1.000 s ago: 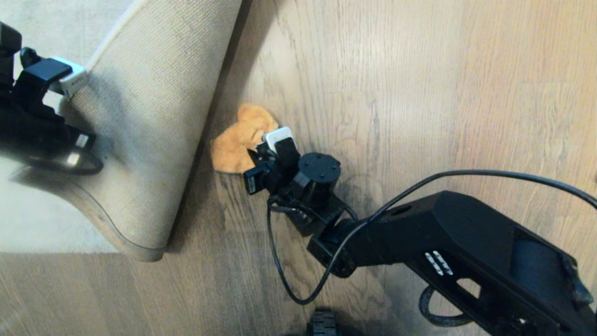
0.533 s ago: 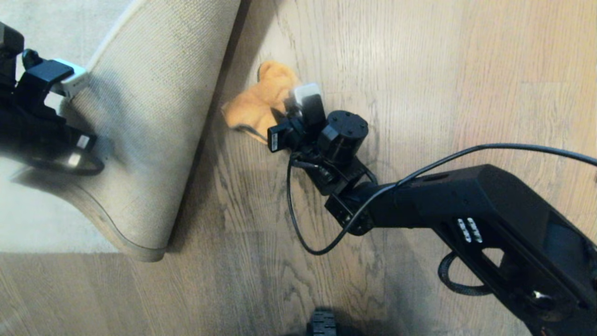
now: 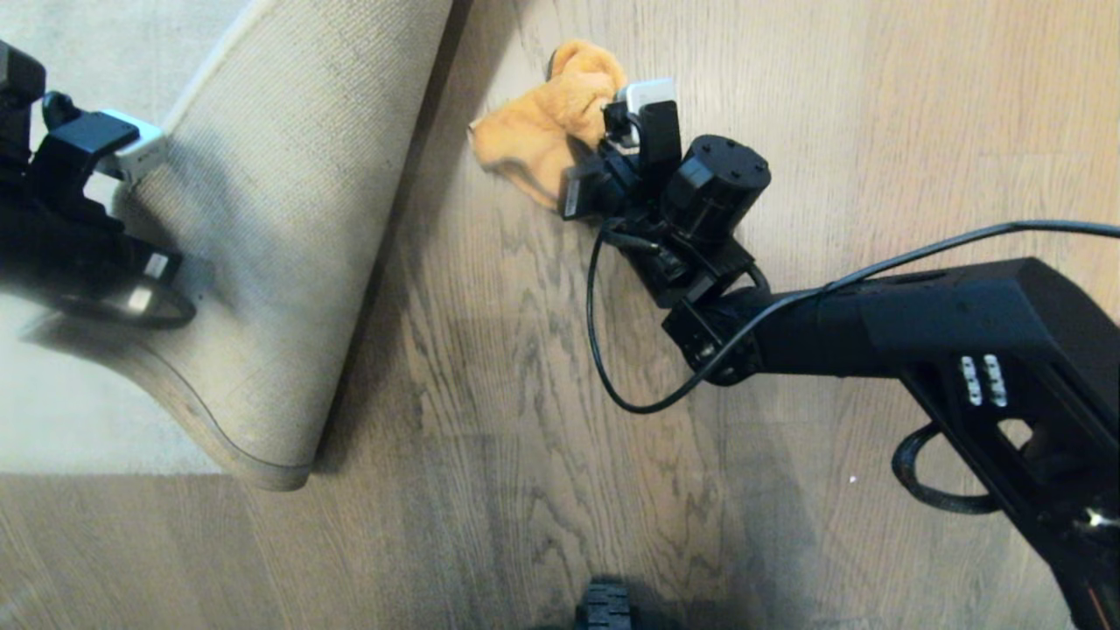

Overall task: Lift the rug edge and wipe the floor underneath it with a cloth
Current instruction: Wipe the floor under the carpet with a rag

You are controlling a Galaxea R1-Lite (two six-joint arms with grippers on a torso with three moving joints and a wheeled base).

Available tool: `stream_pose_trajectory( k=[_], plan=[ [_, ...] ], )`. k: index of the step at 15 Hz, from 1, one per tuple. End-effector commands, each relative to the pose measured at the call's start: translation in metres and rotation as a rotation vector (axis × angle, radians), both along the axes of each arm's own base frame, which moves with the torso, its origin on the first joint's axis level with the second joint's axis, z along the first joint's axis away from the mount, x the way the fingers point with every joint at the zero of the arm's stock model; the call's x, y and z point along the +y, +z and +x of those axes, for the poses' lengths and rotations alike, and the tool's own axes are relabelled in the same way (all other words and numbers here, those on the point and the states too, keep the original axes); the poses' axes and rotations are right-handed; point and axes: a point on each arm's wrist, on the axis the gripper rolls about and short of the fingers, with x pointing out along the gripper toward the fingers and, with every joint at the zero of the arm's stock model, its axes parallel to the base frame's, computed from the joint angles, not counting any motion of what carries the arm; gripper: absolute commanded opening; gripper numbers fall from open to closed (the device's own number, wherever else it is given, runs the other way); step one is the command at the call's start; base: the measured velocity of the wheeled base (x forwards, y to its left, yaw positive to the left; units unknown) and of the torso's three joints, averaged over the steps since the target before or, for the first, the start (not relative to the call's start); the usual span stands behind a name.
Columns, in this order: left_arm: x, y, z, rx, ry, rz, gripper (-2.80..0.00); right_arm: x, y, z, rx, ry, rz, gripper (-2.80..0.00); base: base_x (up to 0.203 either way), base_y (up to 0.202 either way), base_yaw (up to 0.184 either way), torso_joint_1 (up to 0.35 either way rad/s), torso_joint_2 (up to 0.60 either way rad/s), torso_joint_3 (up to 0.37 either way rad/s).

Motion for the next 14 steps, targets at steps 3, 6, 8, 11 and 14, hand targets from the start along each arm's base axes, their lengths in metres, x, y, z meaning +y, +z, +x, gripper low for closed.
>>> stream_pose_trajectory(
  k=[3,6,8,11,14],
  plan=[
    [0.0,0.0,0.0,0.001,0.001,0.003,-2.8,0.01,0.003,-0.013,-0.005,0.033,0.003,-2.8,0.0,0.0,0.0,0.0,0.0,0.0],
    [0.0,0.0,0.0,0.001,-0.001,0.002,-2.8,0.046,-0.018,-0.044,0.044,0.133,-0.042,-2.8,0.0,0.0,0.0,0.0,0.0,0.0],
    [0.0,0.001,-0.001,-0.001,-0.001,0.003,-2.8,0.073,-0.046,-0.073,0.091,0.214,-0.092,-2.8,0.0,0.0,0.0,0.0,0.0,0.0],
    [-0.001,0.001,-0.001,-0.001,-0.002,0.002,-2.8,0.11,-0.09,-0.116,0.143,0.314,-0.149,-2.8,0.0,0.0,0.0,0.0,0.0,0.0],
    [-0.002,0.001,-0.002,-0.002,-0.004,0.002,-2.8,0.129,-0.128,-0.141,0.182,0.346,-0.18,-2.8,0.0,0.0,0.0,0.0,0.0,0.0]
  ],
)
